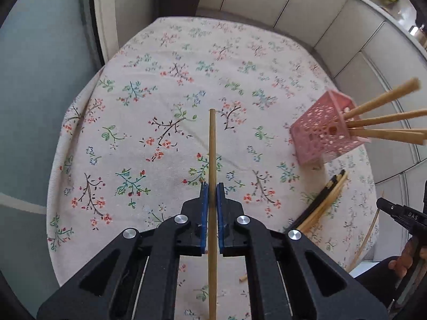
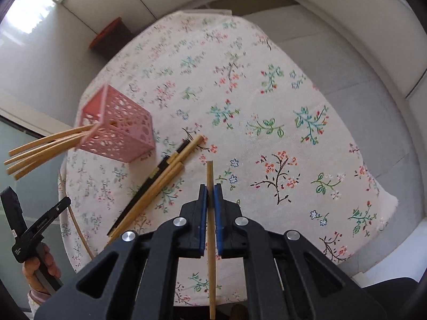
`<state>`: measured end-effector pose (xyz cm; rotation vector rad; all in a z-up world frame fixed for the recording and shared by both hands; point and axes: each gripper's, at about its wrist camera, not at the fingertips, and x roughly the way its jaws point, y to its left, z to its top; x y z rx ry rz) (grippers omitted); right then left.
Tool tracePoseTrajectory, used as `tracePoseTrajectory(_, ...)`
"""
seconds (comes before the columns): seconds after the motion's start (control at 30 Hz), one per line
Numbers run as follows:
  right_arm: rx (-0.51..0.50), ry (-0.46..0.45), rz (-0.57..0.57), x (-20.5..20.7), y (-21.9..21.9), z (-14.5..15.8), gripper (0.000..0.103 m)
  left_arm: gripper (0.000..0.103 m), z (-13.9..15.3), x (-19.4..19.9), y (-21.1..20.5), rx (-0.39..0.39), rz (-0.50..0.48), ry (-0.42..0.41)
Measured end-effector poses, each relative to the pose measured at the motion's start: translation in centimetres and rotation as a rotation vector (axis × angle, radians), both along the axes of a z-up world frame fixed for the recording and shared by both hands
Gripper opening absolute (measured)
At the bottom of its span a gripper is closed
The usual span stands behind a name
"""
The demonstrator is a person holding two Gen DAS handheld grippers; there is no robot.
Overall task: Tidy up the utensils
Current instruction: 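Carry both held chopsticks upright toward the pink cup, then lower both chopsticks into the pink cup and open both grippers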
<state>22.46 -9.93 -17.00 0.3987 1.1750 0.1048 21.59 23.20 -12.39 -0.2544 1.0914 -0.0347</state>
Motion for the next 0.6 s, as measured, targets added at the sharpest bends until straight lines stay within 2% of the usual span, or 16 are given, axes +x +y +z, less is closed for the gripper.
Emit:
tracePoseTrajectory(0.07,-0.002,-0.065,0.021,-1.4,0.0,2.2,0.005,0.005,1.8,-2.4,-0.2,-0.017,-0.005,-0.068)
tracePoseTrajectory(0.3,-0.017,-0.240,0.047,-5.4,-1.0,8.3,0.005,0.005,8.6,-8.4,-2.5,0.028,-0.017,-0.268)
tracePoseTrajectory(0.47,-0.007,-0.335,0.055,-7.0,-1.8,13.4,0.006,0.005,14.6,-10.8,-4.3,0.049,-0.066,-0.383)
tracePoseTrajectory(0.6,-0.010,-0.431,0.058,-7.3,-2.5,18.2,0.006,0.005,19.3,-11.2,-6.5,0.062,-0.131,-0.462)
